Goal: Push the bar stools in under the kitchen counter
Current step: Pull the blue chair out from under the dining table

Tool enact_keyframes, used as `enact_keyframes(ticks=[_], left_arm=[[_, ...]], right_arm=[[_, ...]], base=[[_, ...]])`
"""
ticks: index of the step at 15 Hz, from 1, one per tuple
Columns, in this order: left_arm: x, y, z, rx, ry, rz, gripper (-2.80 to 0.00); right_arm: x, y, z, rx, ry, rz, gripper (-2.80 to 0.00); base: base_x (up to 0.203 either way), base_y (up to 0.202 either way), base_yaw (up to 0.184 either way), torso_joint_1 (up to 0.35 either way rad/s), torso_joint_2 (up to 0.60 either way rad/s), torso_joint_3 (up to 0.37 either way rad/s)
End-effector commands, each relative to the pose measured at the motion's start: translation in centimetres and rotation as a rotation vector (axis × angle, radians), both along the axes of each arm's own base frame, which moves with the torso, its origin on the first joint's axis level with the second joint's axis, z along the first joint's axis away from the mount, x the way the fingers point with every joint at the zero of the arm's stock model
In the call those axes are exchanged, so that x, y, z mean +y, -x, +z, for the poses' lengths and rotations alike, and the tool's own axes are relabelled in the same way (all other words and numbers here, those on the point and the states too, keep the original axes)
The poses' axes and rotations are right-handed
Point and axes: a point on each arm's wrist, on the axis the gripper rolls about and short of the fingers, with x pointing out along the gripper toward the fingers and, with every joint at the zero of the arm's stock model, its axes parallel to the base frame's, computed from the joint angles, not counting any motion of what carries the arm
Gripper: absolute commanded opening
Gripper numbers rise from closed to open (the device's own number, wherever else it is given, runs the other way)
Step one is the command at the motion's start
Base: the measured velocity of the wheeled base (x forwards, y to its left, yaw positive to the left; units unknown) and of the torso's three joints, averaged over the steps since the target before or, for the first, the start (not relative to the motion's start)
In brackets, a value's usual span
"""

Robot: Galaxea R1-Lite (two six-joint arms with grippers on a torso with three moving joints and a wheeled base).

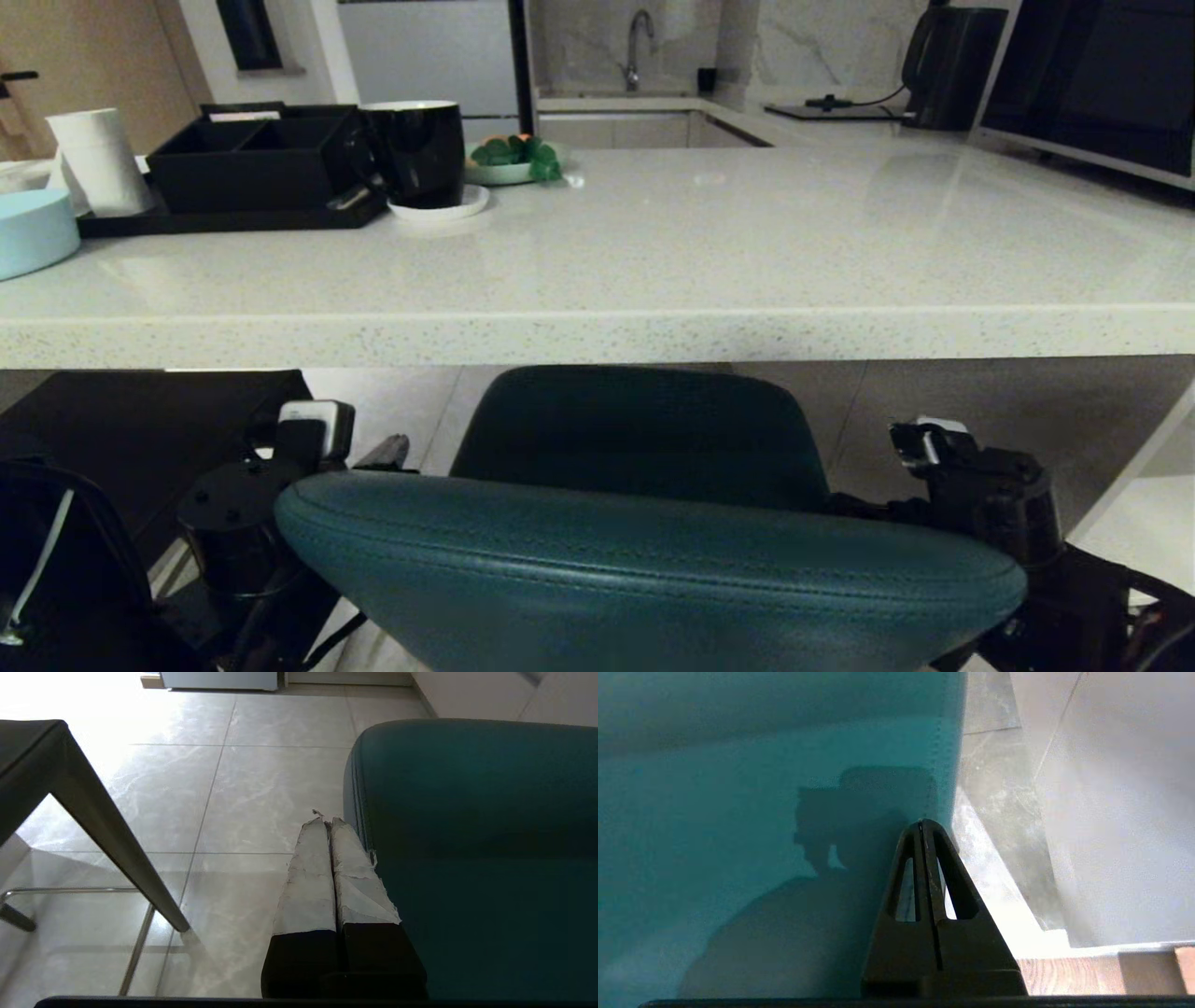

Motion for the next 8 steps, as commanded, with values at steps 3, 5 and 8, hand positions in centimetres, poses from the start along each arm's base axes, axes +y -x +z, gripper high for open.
enact_keyframes(ticks=[3,5,8], left_arm=[[-0.06,0.94,-0.25,0.02,-0.011,-0.013,-2.8],[0.06,1.03,-0.36,0.027,-0.011,-0.01,-2.8],[-0.13,1.15,-0.32,0.025,-0.01,-0.018,-2.8]], right_arm=[[0.18,0.36,0.54,-0.022,-0.024,0.017,-2.8],[0.27,0.03,0.0,-0.008,-0.014,0.011,-2.8],[0.57,-0.35,0.03,-0.014,-0.018,0.009,-2.8]], base=[[0.0,0.0,0.0,0.0,0.0,0.0],[0.0,0.0,0.0,0.0,0.0,0.0],[-0.039,0.0,0.0,0.004,0.0,0.002]])
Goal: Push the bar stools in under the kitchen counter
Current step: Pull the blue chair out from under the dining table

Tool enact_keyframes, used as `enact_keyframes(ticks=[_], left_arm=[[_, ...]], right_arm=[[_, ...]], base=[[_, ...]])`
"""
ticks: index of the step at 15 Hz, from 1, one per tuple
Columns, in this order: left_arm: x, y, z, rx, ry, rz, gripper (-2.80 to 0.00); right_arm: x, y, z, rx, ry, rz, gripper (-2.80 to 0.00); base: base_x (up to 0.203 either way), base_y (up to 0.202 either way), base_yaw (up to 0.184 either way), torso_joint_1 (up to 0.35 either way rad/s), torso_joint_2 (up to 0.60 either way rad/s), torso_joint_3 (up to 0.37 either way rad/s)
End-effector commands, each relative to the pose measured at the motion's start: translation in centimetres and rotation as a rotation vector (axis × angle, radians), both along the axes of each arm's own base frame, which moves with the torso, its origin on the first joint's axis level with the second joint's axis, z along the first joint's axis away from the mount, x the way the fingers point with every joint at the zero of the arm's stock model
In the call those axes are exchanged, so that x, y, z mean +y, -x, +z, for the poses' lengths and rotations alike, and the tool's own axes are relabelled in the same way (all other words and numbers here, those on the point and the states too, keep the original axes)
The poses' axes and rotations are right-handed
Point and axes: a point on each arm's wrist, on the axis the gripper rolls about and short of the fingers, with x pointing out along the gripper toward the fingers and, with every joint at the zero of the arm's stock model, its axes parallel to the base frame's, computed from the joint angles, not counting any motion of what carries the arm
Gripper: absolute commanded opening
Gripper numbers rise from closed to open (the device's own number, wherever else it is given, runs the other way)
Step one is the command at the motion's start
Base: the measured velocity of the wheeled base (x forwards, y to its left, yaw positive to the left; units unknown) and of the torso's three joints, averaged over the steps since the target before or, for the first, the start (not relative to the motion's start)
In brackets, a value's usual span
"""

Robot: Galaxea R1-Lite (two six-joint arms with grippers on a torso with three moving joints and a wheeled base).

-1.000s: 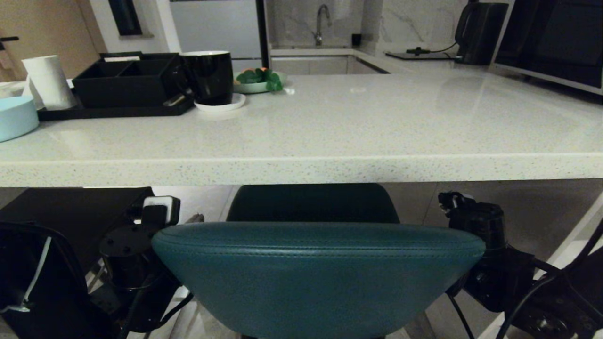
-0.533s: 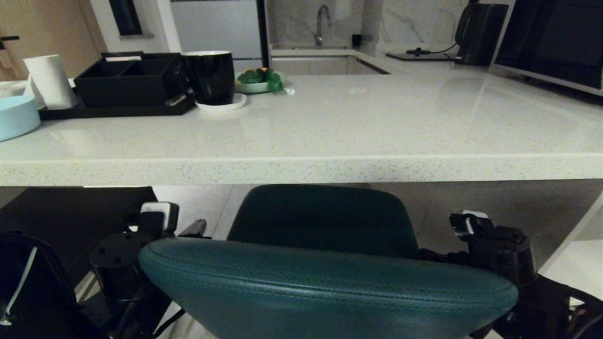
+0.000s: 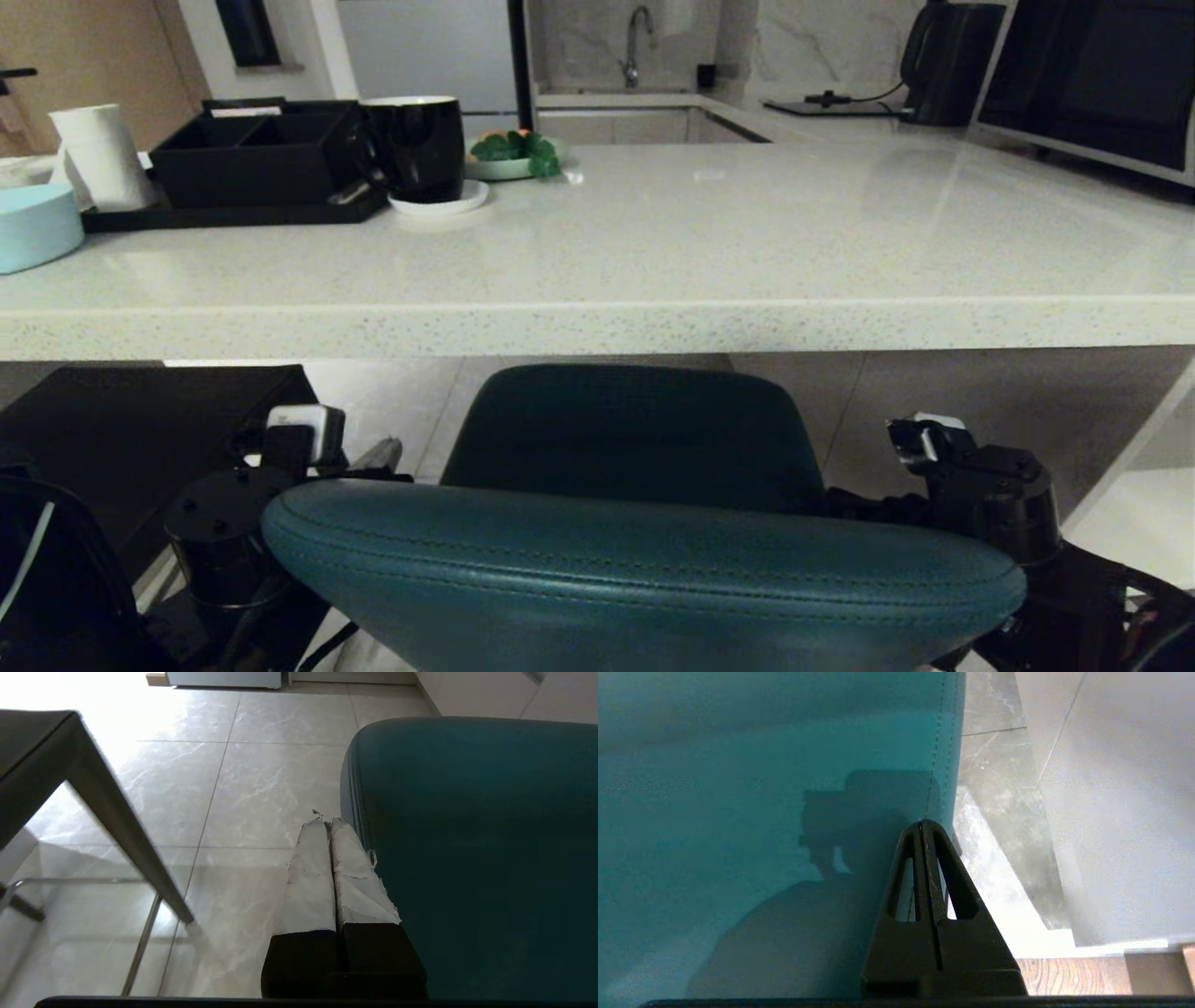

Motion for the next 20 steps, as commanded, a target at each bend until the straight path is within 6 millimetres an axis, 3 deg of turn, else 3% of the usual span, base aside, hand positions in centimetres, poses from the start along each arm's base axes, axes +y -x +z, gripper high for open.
enact_keyframes(ticks=[1,6,20], left_arm=[[-0.44,0.24,-0.15,0.005,-0.003,-0.02,-2.8],[-1.17,0.64,0.13,-0.011,-0.001,-0.022,-2.8],[-1.36,0.95,0.08,-0.006,0.003,-0.031,-2.8]], right_arm=[[0.23,-0.37,-0.19,0.003,0.001,-0.004,-2.8],[0.77,-1.13,-0.42,-0.003,0.011,-0.027,-2.8],[0.6,-0.86,-0.35,-0.005,0.013,-0.031,-2.8]], base=[[-0.182,0.0,0.003,-0.007,0.0,-0.002],[-0.188,0.0,-0.002,-0.001,0.0,0.004],[-0.194,0.0,-0.001,0.002,0.0,0.002]])
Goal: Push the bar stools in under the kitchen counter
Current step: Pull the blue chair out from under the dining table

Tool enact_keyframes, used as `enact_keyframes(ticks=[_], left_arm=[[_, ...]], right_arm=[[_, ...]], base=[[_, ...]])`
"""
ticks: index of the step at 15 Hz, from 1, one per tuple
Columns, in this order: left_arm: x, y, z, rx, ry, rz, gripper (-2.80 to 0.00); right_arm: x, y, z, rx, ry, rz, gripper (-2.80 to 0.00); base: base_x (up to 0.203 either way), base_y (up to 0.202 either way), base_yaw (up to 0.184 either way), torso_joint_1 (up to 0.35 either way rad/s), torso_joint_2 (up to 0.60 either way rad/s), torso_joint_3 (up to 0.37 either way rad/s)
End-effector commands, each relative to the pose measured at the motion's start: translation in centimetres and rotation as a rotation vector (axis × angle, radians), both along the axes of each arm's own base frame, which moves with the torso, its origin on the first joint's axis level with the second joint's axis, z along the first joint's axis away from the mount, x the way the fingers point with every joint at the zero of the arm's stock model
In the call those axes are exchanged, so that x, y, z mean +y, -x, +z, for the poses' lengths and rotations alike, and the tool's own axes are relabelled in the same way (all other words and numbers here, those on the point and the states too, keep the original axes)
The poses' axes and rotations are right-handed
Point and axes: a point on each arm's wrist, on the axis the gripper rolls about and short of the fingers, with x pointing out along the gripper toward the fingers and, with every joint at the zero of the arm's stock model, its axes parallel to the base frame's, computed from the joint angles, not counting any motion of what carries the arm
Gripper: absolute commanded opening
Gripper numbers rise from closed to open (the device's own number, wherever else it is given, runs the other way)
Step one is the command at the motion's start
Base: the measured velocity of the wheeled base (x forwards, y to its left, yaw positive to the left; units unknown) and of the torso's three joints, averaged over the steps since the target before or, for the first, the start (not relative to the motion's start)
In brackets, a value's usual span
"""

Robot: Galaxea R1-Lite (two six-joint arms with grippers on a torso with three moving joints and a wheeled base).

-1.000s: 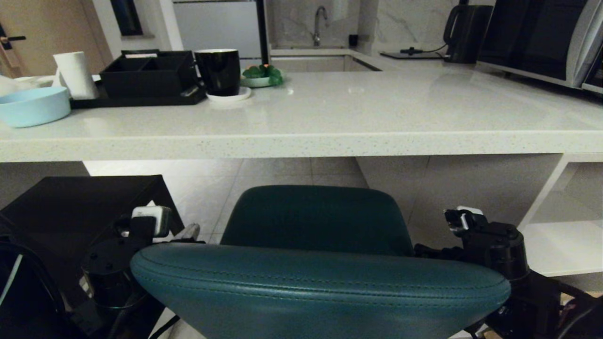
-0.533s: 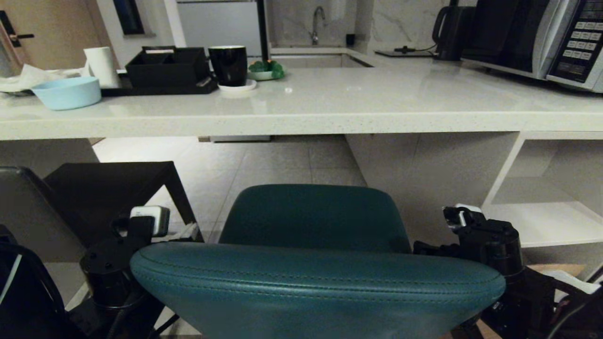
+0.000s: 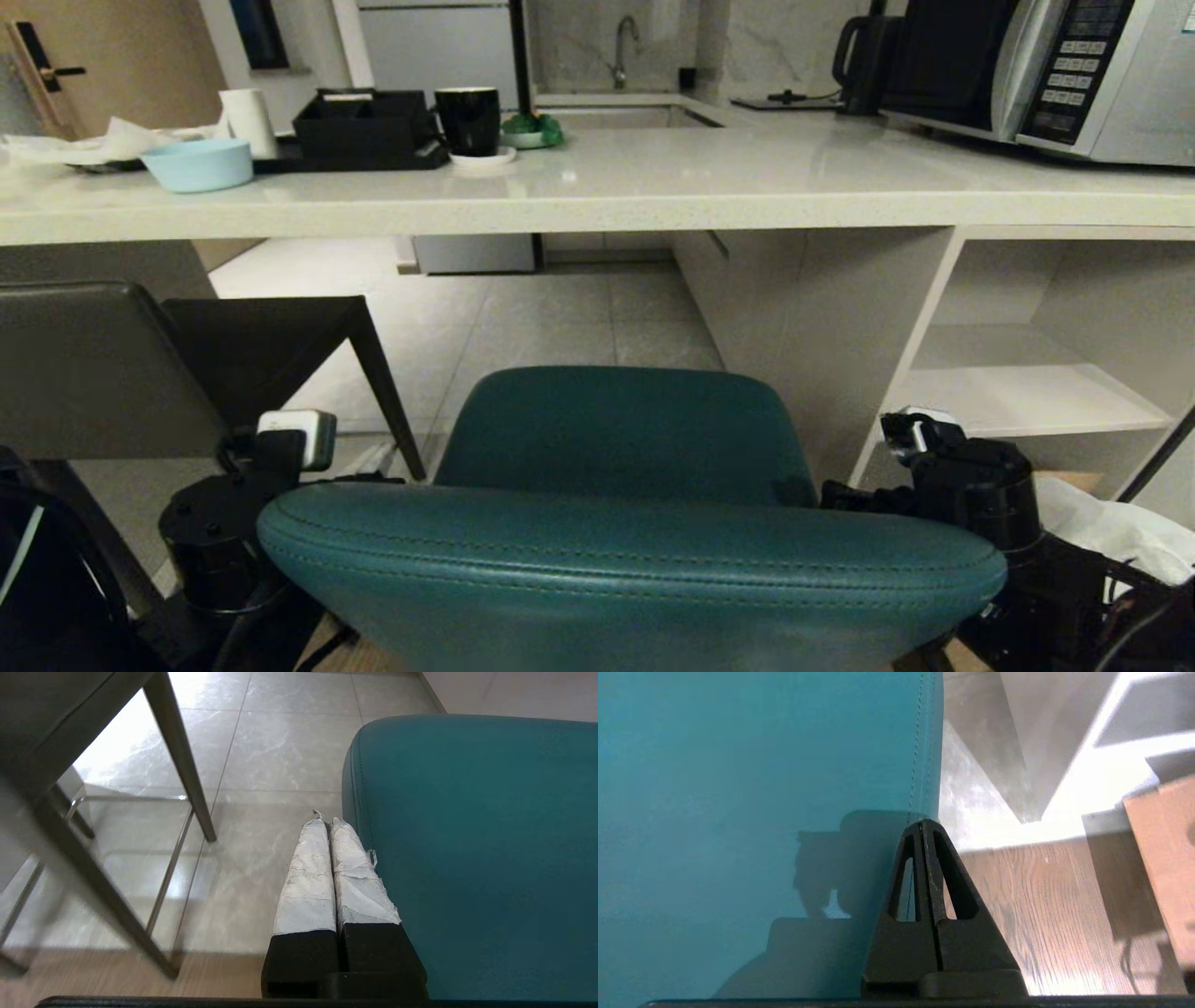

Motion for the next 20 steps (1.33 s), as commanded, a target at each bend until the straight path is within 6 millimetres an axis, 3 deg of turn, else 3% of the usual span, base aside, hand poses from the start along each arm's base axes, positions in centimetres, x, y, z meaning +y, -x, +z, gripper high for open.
enact_keyframes(ticks=[1,9,15,20], left_arm=[[-1.5,0.9,0.0,-0.004,0.004,-0.068,-2.8],[-1.5,0.7,0.1,-0.011,0.006,-0.065,-2.8],[-1.2,0.9,0.2,-0.009,0.019,-0.057,-2.8],[1.5,-0.5,0.6,-0.02,0.034,0.062,-2.8]], right_arm=[[0.1,0.0,0.0,-0.002,-0.003,0.0,-2.8],[0.1,0.0,0.0,-0.004,0.0,-0.008,-2.8],[-0.2,0.2,0.2,-0.01,-0.004,-0.012,-2.8],[-3.4,-1.4,1.1,-0.038,-0.016,-0.142,-2.8]], base=[[-0.195,0.0,-0.001,0.003,0.0,0.007],[-0.191,0.0,-0.001,0.001,0.0,-0.001],[-0.01,0.0,-0.001,-0.002,0.0,0.001],[0.0,0.0,0.0,0.0,0.0,0.0]])
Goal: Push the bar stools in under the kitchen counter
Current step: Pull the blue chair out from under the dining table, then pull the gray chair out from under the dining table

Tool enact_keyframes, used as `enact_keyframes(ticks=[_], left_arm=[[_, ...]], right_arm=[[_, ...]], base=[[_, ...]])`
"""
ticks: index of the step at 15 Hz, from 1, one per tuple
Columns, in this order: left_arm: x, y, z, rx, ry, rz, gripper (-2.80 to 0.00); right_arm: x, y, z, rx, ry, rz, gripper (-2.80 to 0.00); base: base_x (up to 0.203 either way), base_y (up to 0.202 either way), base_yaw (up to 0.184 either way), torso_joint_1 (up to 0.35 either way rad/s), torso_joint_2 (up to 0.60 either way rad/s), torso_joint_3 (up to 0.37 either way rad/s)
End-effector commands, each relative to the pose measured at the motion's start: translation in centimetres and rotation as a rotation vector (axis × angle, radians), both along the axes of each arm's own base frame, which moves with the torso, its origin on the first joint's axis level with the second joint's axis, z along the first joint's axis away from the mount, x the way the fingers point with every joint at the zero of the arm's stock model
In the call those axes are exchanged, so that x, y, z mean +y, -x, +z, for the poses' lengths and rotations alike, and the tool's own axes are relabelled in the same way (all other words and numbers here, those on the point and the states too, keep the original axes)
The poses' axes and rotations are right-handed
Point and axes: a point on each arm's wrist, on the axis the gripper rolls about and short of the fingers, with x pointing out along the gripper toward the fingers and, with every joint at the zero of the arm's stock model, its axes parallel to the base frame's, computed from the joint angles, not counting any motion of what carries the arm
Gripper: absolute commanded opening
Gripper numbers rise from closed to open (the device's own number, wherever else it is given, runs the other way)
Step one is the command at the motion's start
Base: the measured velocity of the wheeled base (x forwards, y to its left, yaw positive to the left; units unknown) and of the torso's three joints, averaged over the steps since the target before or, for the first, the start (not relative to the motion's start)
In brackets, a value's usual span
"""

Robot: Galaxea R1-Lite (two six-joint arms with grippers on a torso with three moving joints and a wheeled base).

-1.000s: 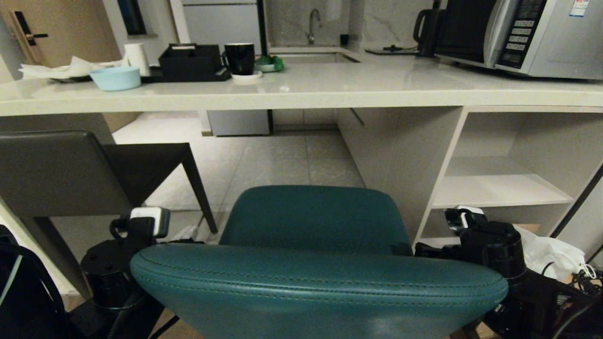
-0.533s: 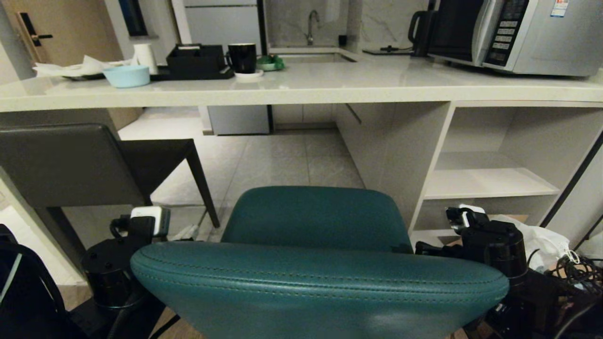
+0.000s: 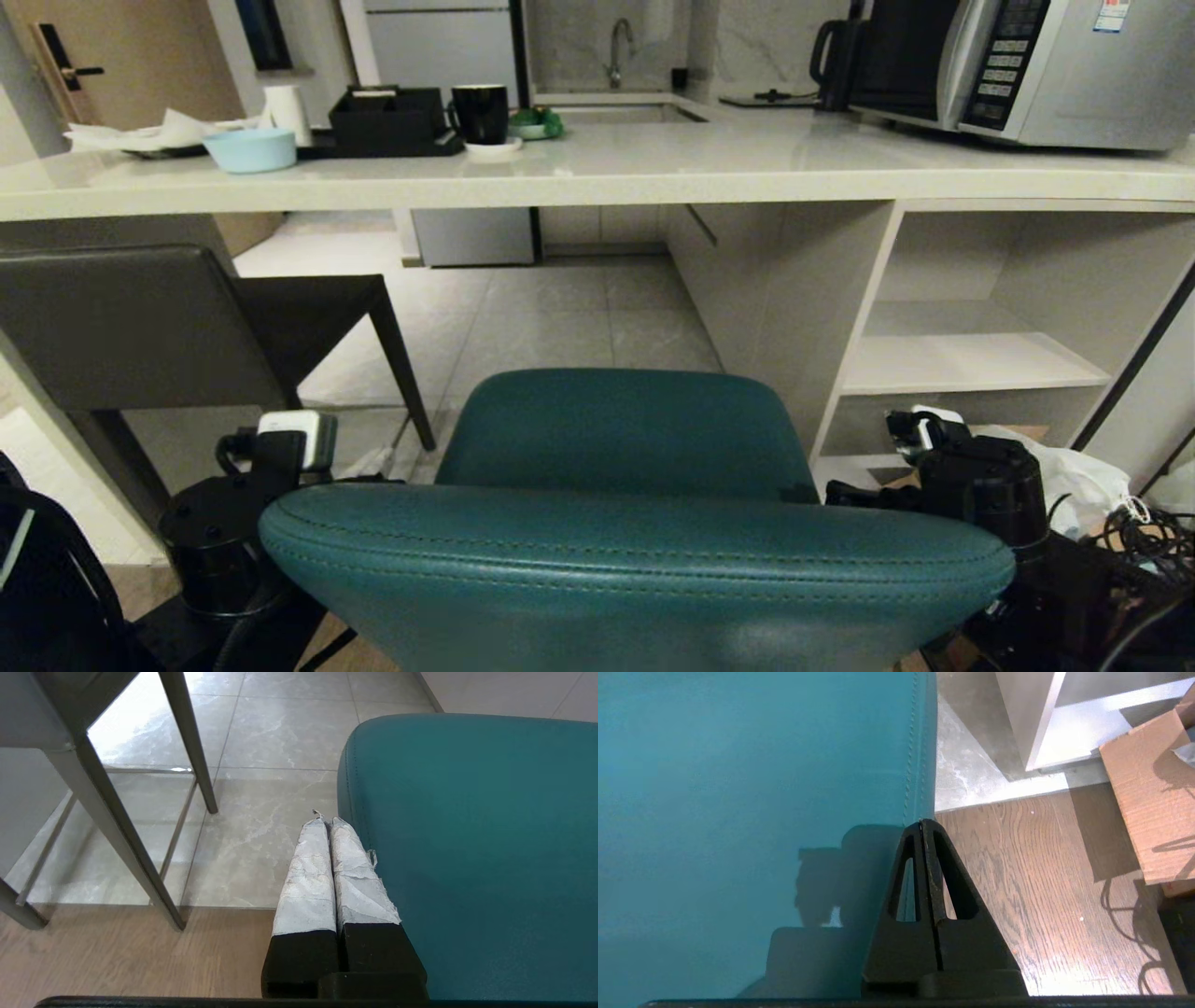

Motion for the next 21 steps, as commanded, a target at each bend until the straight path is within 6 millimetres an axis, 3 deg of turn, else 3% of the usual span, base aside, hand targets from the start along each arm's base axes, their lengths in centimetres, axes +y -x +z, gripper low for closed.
enact_keyframes(ticks=[1,4,7,13,17,21], left_arm=[[1.4,-0.6,0.6,-0.031,0.021,0.065,-2.8],[3.1,-0.8,2.2,-0.089,0.058,0.078,-2.8],[3.9,-1.4,3.5,-0.149,0.084,0.101,-2.8],[6.4,1.8,4.7,-0.179,0.093,0.043,-2.8],[6.3,3.9,5.0,-0.195,0.062,-0.053,-2.8],[5.6,3.8,4.9,-0.188,0.059,-0.093,-2.8]], right_arm=[[-2.3,-0.8,1.1,-0.039,-0.017,-0.085,-2.8],[-5.4,-1.4,2.5,-0.088,-0.004,-0.182,-2.8],[-6.3,-0.6,3.5,-0.12,-0.008,-0.198,-2.8],[-8.5,6.3,5.6,-0.126,0.018,-0.168,-2.8],[-8.8,11.1,6.0,-0.071,0.063,-0.037,-2.8],[-8.2,11.4,5.8,-0.046,0.107,0.034,-2.8]], base=[[0.0,0.0,0.0,0.0,0.0,0.0],[0.0,0.0,0.0,0.0,0.0,0.0],[0.0,0.0,0.0,0.0,0.0,0.0],[0.0,0.0,0.0,0.0,0.0,0.0],[0.0,0.0,0.0,0.0,0.0,0.0],[0.0,0.0,0.0,0.0,0.0,0.0]])
